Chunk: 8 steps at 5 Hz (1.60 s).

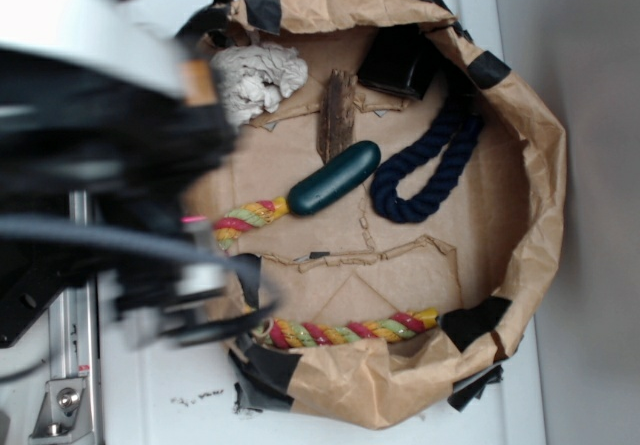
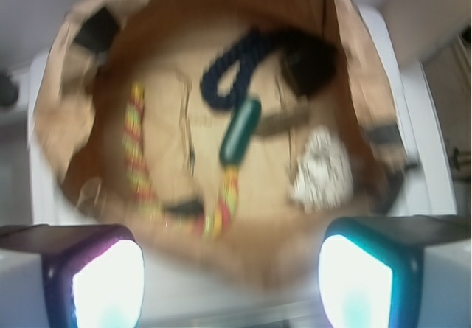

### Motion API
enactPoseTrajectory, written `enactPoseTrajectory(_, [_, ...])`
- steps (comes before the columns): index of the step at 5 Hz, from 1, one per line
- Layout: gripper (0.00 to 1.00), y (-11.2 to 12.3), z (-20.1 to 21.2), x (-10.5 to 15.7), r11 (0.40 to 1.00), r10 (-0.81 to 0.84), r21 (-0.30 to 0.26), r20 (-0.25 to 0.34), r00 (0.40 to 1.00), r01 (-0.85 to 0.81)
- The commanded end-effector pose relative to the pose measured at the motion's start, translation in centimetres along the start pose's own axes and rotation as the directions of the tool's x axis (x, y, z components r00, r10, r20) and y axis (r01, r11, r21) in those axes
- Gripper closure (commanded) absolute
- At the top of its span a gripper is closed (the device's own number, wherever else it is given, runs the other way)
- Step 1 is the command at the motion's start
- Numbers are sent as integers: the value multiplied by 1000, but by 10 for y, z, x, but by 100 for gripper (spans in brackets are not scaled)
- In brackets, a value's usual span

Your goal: Grab the multicolored rope.

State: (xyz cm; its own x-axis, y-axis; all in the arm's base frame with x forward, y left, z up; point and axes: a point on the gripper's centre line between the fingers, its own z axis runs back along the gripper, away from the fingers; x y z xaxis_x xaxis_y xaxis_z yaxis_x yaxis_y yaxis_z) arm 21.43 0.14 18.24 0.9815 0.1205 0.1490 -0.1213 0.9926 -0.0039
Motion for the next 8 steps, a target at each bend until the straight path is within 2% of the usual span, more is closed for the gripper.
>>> enactPoseTrajectory(1, [0,-19,-88,37,999,-52,-16,-55,997,51])
enactPoseTrajectory(2, [0,-46,-116,17,992,-112,-69,-116,987,105])
enactPoseTrajectory(3, [0,-77,-126,-11,983,-164,-101,-129,978,151])
enactPoseTrajectory(4, [0,-94,-126,-20,978,-164,-150,-137,977,143])
enactPoseTrajectory(5, [0,-103,-137,-17,977,-166,-157,-151,974,142])
enactPoseTrajectory(6, [0,-110,-160,-22,976,-193,-133,-154,969,174])
enactPoseTrajectory(7, [0,-112,-171,-24,970,-242,-76,-148,959,233])
enactPoseTrajectory(8, [0,-91,-155,-3,982,-186,10,-97,978,188])
